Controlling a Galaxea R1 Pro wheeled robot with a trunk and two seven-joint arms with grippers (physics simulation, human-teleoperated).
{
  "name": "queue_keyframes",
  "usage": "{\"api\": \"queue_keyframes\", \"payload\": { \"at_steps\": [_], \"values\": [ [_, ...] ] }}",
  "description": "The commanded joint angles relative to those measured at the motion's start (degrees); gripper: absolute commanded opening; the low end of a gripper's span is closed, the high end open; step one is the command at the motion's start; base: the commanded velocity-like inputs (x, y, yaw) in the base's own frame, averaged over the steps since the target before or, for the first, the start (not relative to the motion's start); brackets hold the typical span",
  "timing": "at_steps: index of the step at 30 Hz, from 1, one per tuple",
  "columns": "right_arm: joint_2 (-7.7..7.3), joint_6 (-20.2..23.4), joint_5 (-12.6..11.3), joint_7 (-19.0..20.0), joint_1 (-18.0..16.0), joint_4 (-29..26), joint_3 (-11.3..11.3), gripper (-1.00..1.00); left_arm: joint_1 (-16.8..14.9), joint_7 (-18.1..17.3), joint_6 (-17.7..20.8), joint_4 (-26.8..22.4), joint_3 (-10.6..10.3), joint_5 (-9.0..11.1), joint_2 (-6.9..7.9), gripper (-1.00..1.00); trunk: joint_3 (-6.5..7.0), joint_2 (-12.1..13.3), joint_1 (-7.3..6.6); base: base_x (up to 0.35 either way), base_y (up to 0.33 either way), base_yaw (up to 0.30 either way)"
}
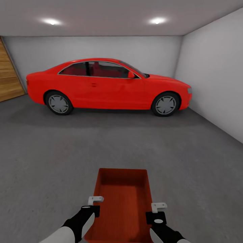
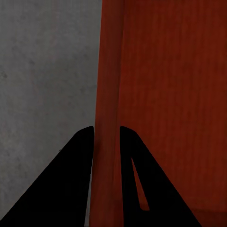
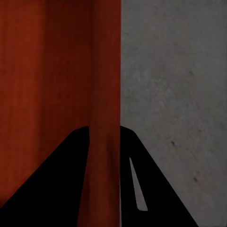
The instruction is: Move the two storage containers from the living room to the garage. In the garage, place one container on the floor and stack the other container on top of it (either order is fine).
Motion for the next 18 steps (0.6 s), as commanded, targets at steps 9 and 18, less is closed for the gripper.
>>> {"api": "queue_keyframes", "payload": {
  "at_steps": [9, 18],
  "values": [
    [-0.13, 0.0, -0.9, -0.6, -0.1, 0.7, -0.1, -1.00, 0.0, 0.8, 0.1, -0.3, -0.3, -1.4, 0.27, -1.00, -0.05, 0.0, 0.03, 0.158, 0.000, 0.000],
    [-0.11, 0.0, -0.9, -0.6, -0.1, 0.7, -0.1, -1.00, 0.0, 0.7, 0.1, -0.3, -0.3, -1.4, 0.27, -1.00, -0.05, 0.0, 0.03, 0.002, 0.000, 0.000]
  ]
}}
